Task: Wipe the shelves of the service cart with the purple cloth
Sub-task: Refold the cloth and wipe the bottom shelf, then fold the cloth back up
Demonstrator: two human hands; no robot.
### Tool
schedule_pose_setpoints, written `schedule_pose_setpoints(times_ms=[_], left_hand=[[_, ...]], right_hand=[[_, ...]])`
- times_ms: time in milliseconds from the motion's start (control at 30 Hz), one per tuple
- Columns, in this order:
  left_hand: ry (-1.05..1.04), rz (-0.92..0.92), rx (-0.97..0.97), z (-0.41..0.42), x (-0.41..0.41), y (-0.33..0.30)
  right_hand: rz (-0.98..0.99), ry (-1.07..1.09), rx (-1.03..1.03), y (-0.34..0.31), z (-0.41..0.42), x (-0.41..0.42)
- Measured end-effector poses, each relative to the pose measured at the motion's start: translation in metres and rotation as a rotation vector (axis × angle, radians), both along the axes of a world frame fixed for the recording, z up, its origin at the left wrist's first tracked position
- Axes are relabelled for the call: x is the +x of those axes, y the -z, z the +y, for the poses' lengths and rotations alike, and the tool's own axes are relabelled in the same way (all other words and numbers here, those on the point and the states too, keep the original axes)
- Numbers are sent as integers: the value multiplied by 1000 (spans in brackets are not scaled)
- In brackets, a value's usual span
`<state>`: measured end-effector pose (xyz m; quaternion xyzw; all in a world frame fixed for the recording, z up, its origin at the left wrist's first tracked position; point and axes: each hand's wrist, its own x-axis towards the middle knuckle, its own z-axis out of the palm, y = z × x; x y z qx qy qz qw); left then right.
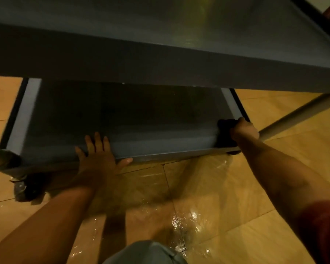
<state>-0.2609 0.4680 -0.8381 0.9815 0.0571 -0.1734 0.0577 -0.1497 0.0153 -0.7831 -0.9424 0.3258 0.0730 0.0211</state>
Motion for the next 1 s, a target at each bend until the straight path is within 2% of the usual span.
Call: schedule_pose_setpoints(times_ms=[100, 200, 267, 333, 400, 467, 500, 567, 633, 700, 800, 867, 1000], left_hand=[[1, -16, 2, 0, 1, 1], [2, 18, -19, -1, 0, -2], [24, 22, -56, 2, -2, -9], [4, 66, -153, 12, -10, -29], [27, 53, -150, 20, -20, -52], [112, 119, -156, 3, -38, -100], [102, 212, -269, -15, -51, -135], [-44, 449, -678, -61, -78, -216], [-60, 504, -954, -111, -97, -294], [-26, 540, -1114, -158, -109, -377], [53, 746, -1251, -207, -132, -487], [155, 853, -1277, -229, -148, -556], [113, 825, -1325, -261, -172, -661]], right_hand=[[-68, 99, 124, -1, 8, 4], [-344, 89, 352, -16, 22, -18], [-466, 49, 428, -38, 37, -42], [-459, 24, 524, -65, 52, -76], [-410, 20, 658, -95, 66, -110], [-378, 20, 782, -136, 75, -147], [-381, 41, 869, -161, 78, -167], [-425, 96, 1014, -210, 84, -203], [-501, 172, 1076, -261, 89, -240], [-591, 240, 1105, -321, 87, -277], [-753, 248, 1128, -410, 90, -326], [-870, 216, 1125, -472, 91, -354], [-956, 214, 1113, -581, 73, -401]])
